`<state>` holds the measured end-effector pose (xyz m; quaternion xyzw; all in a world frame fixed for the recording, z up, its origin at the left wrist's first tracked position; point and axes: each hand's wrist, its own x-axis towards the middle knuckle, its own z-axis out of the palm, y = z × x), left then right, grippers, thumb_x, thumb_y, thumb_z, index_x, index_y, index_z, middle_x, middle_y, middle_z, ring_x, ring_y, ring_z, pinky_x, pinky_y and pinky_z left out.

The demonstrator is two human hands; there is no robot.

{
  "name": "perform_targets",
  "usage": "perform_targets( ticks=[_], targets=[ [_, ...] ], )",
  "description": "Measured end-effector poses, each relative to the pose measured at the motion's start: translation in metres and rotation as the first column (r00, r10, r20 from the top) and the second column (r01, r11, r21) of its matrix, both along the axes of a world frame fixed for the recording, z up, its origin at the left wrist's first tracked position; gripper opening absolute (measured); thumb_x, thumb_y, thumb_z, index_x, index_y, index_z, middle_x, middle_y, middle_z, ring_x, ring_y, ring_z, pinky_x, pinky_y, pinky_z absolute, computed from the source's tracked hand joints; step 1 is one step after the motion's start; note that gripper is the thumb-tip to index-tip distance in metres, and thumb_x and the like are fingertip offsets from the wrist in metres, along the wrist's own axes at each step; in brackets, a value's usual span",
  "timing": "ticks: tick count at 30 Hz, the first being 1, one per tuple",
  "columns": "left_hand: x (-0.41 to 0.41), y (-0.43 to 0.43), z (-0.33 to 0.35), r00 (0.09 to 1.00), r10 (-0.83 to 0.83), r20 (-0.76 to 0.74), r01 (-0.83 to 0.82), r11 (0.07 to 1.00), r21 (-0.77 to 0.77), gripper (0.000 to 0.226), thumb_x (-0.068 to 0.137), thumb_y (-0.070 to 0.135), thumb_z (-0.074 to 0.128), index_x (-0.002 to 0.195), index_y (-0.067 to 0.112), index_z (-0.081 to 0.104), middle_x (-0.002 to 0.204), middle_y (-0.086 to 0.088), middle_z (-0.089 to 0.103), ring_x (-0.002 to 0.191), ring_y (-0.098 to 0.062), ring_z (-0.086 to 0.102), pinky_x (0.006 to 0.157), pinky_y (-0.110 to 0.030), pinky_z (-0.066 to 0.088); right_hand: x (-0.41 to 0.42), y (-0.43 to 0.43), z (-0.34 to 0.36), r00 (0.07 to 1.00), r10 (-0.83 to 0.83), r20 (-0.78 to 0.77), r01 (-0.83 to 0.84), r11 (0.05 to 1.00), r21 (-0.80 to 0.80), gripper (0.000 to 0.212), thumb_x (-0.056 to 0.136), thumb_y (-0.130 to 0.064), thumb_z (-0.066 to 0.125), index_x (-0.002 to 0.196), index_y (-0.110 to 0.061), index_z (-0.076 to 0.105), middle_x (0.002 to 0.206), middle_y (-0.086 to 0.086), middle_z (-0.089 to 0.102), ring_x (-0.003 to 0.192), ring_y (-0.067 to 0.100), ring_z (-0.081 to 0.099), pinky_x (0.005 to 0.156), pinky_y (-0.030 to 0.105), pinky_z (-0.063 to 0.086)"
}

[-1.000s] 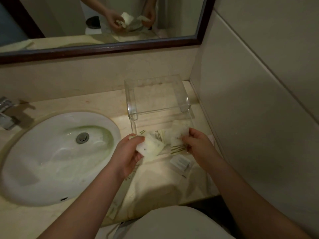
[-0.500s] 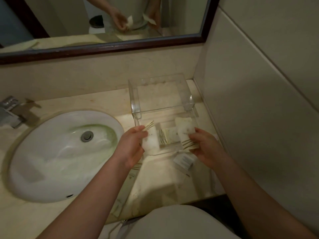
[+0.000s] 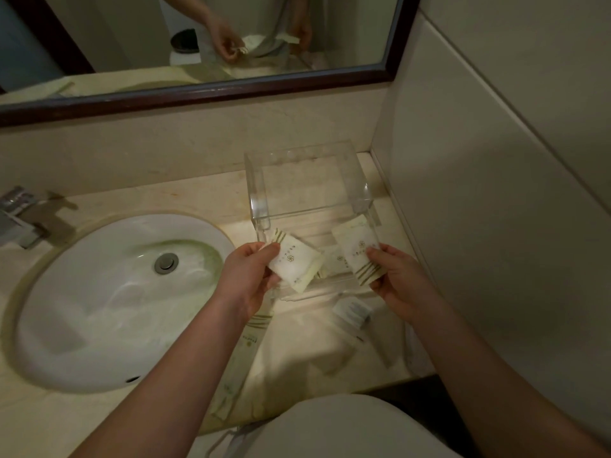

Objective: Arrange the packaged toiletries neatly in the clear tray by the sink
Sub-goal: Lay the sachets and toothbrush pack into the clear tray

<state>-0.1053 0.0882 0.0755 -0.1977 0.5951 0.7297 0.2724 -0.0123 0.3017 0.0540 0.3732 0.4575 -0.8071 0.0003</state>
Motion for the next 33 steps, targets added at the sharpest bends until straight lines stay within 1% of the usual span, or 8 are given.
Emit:
perform_targets(
  ticks=[6,10,14,18,21,24,29,33],
  targets=[
    [-0.005,-0.002,0.003,0.978,-0.131,-0.165,0.108,0.985,-0.137,0.011,0.086,0.001,0.063,0.093,0.006,0.071,0.082,-0.009,0.073,0.075,-0.024,0.07,0.068,-0.034,0.057,-0.002,0.003,-0.006,1.0,0.017,0.007,-0.017,1.0,0.016,0.005,0.088,-0.011,0.063,0.09,-0.013,0.067,0.086,0.005,0.069,0.07,0.015,0.06,0.046,0.019,0.042],
    [-0.029,0.005,0.011,0.652,-0.603,-0.459,0.216,0.728,-0.65,0.011,0.087,0.01,0.065,0.091,0.016,0.073,0.069,0.009,0.062,0.062,-0.006,0.056,0.063,-0.024,0.044,-0.004,0.007,-0.009,0.998,0.022,0.059,-0.03,0.989,0.143,0.009,0.089,-0.01,0.062,0.091,-0.016,0.068,0.085,0.003,0.069,0.07,0.014,0.057,0.051,0.023,0.039],
    [-0.066,0.03,0.014,0.402,-0.836,-0.374,0.177,0.472,-0.864,0.016,0.089,0.013,0.06,0.101,0.015,0.071,0.09,0.002,0.069,0.084,-0.015,0.063,0.075,-0.029,0.049,-0.013,0.018,-0.005,0.992,-0.013,0.127,-0.041,0.909,0.414,0.016,0.087,-0.008,0.062,0.079,-0.022,0.065,0.08,-0.003,0.068,0.064,0.007,0.06,0.057,0.022,0.042],
    [-0.087,0.058,-0.006,0.326,-0.905,-0.272,0.121,0.326,-0.938,0.015,0.09,0.016,0.057,0.097,0.017,0.071,0.092,-0.002,0.071,0.086,-0.021,0.065,0.075,-0.035,0.053,-0.04,0.036,-0.002,0.977,0.094,0.193,-0.199,0.74,0.643,0.017,0.084,-0.011,0.061,0.098,-0.012,0.071,0.094,0.008,0.072,0.087,0.023,0.067,0.077,0.034,0.053],
    [-0.082,0.069,-0.033,0.309,-0.923,-0.228,0.073,0.262,-0.962,0.019,0.091,0.017,0.053,0.1,0.018,0.069,0.096,-0.005,0.072,0.087,-0.026,0.066,0.071,-0.032,0.05,-0.067,0.046,0.0,0.929,0.196,0.315,-0.369,0.557,0.744,0.02,0.084,-0.012,0.06,0.102,-0.015,0.068,0.093,0.003,0.067,0.087,0.022,0.065,0.07,0.025,0.046],
    [-0.076,0.072,-0.058,0.252,-0.936,-0.246,-0.024,0.248,-0.969,0.02,0.086,0.012,0.052,0.093,0.017,0.07,0.087,-0.01,0.073,0.079,-0.031,0.067,0.068,-0.033,0.052,-0.089,0.046,-0.003,0.873,0.274,0.403,-0.487,0.461,0.742,0.018,0.087,-0.014,0.055,0.102,-0.022,0.063,0.095,0.002,0.064,0.072,0.017,0.061,0.055,0.022,0.041],
    [-0.076,0.076,-0.078,0.257,-0.907,-0.335,-0.129,0.312,-0.941,0.012,0.077,0.0,0.06,0.078,0.009,0.067,0.069,-0.01,0.068,0.064,-0.031,0.06,0.059,-0.034,0.045,-0.109,0.042,-0.013,0.798,0.327,0.506,-0.598,0.319,0.735,0.026,0.089,-0.014,0.052,0.113,-0.018,0.062,0.109,0.004,0.063,0.092,0.02,0.059,0.076,0.028,0.046],
    [-0.072,0.077,-0.085,0.274,-0.861,-0.428,-0.165,0.396,-0.903,0.027,0.071,-0.008,0.065,0.094,0.004,0.068,0.087,-0.015,0.066,0.077,-0.032,0.06,0.066,-0.038,0.049,-0.119,0.046,-0.018,0.763,0.358,0.538,-0.637,0.276,0.72,0.026,0.091,-0.016,0.05,0.115,-0.018,0.062,0.111,0.003,0.062,0.09,0.017,0.054,0.075,0.027,0.043]
  ],
)
